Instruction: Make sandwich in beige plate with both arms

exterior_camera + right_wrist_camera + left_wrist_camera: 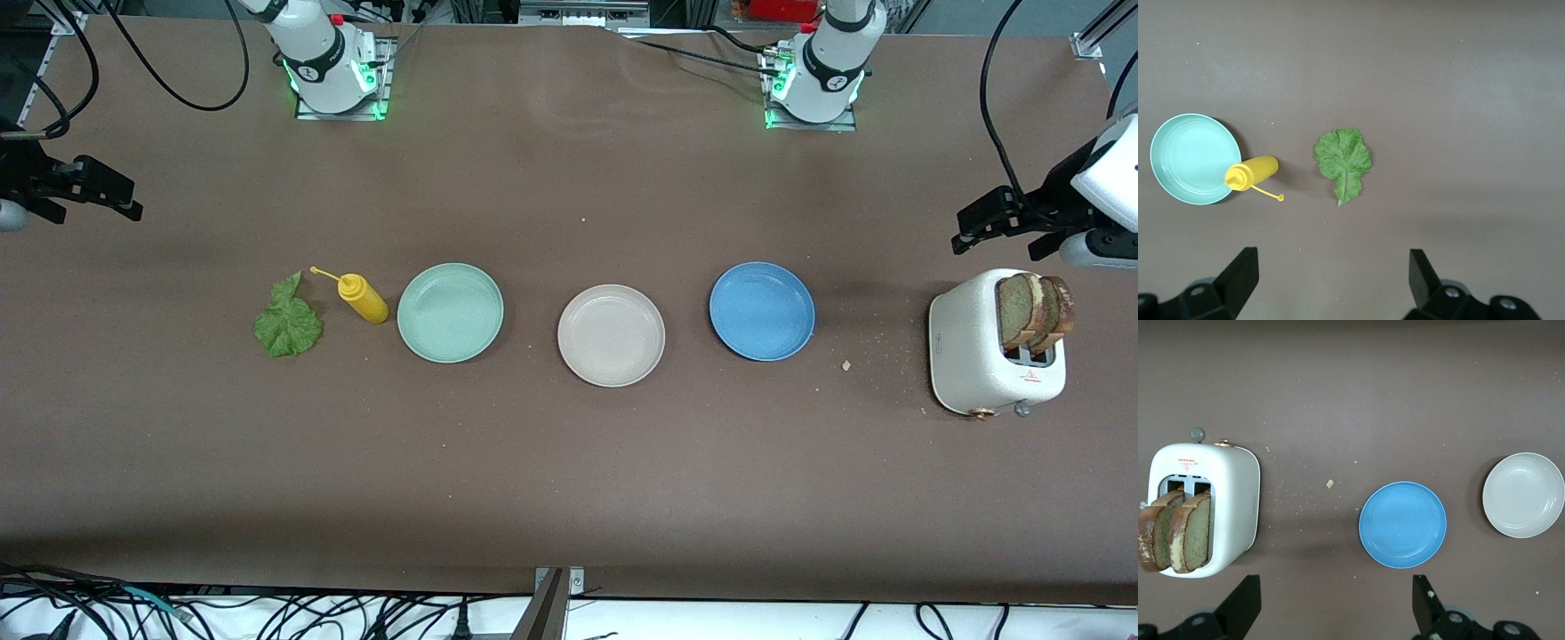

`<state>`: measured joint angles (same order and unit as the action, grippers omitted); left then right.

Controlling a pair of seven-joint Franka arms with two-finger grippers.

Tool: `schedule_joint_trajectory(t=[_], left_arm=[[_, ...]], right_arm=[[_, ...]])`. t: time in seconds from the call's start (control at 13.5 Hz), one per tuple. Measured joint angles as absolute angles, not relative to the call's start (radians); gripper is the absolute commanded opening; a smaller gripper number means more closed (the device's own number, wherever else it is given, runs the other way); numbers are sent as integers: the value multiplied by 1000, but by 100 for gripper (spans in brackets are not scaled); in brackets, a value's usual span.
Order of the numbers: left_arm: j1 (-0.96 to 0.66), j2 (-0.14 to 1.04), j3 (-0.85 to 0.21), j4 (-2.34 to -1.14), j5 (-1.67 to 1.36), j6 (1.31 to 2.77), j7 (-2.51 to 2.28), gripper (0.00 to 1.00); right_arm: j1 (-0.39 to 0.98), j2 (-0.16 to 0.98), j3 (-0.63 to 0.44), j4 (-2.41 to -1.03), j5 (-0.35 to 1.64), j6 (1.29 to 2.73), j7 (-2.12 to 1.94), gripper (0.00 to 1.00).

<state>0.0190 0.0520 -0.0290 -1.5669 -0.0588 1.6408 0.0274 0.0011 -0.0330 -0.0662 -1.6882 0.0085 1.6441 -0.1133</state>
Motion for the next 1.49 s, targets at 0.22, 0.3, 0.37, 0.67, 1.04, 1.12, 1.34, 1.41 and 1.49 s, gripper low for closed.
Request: schedule_joint_trajectory(t=[0.22, 0.3, 0.37, 0.67, 1.04, 1.12, 1.34, 1.41, 1.49], left_arm=[[19, 56, -29, -1567, -59, 1650, 27, 100], [19, 57, -29, -1567, -59, 1651, 27, 100], [19, 58, -29, -1567, -59, 1651, 27, 100], [19, 60, -29, -1567, -59, 1652, 27, 100], [19, 61, -30, -1567, -59, 1662, 27, 100], [19, 61, -30, -1567, -59, 1664, 27, 100], [19, 61, -30, -1567, -59, 1664, 27, 100], [19, 61, -30, -1567, -59, 1664, 27, 100], [19, 62, -30, -1567, -59, 1664, 27, 100]], right_arm=[[1, -33, -66, -1688, 9, 1643, -82, 100], [1, -33, -65, -1688, 9, 1643, -77, 100], [1, -33, -65, -1687, 9, 1643, -75, 100], [1, -33, -65, -1687, 9, 1643, -73, 100], [1, -33, -65, -1687, 9, 1643, -73, 100], [1, -33, -65, -1687, 9, 1643, -73, 100], [1, -33, -65, -1687, 9, 1643, -73, 100], [1, -33, -65, -1687, 10, 1643, -73, 100], [1, -33, -65, -1687, 10, 1643, -73, 100]])
